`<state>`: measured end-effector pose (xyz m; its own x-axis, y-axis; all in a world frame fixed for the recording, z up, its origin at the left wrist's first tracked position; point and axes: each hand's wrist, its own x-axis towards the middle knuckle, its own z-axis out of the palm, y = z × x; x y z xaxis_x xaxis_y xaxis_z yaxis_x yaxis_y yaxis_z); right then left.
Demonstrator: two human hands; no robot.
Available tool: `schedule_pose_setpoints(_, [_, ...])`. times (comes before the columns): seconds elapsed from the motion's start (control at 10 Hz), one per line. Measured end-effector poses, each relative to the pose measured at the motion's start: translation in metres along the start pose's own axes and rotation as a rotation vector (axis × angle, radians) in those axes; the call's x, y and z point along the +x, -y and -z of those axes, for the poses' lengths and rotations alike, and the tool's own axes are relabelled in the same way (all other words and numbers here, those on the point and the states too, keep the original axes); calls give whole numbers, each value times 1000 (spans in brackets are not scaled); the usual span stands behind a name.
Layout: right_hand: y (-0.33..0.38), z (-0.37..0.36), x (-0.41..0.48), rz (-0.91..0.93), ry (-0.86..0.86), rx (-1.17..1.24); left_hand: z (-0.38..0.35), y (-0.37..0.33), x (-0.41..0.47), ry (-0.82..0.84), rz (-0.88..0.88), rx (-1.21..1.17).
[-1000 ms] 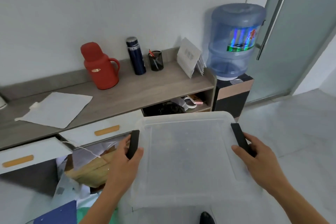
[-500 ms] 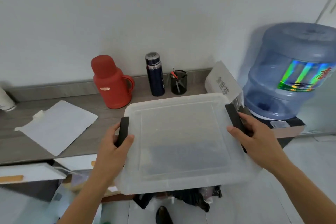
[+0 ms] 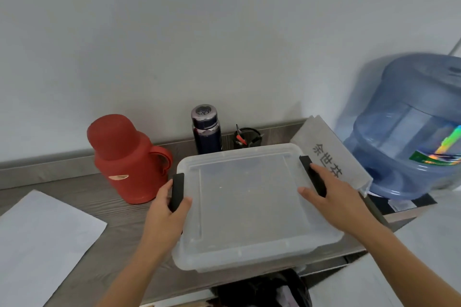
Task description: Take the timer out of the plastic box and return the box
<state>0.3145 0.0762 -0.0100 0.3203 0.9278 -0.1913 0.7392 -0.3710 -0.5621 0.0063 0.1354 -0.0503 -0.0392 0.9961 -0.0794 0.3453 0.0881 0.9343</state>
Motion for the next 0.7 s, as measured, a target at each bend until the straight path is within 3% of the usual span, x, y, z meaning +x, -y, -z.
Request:
schedule_pose_setpoints(0.4, [-2, -11, 40, 57, -51, -54, -7, 5, 37, -49, 14, 30])
schedule_pose_setpoints(0.6, [2, 4, 46, 100, 31, -241, -6, 0, 37, -62, 7, 40])
schedule_pose_setpoints(0.7, [13, 28, 47, 167, -46, -333, 3, -2, 34, -144, 13, 2])
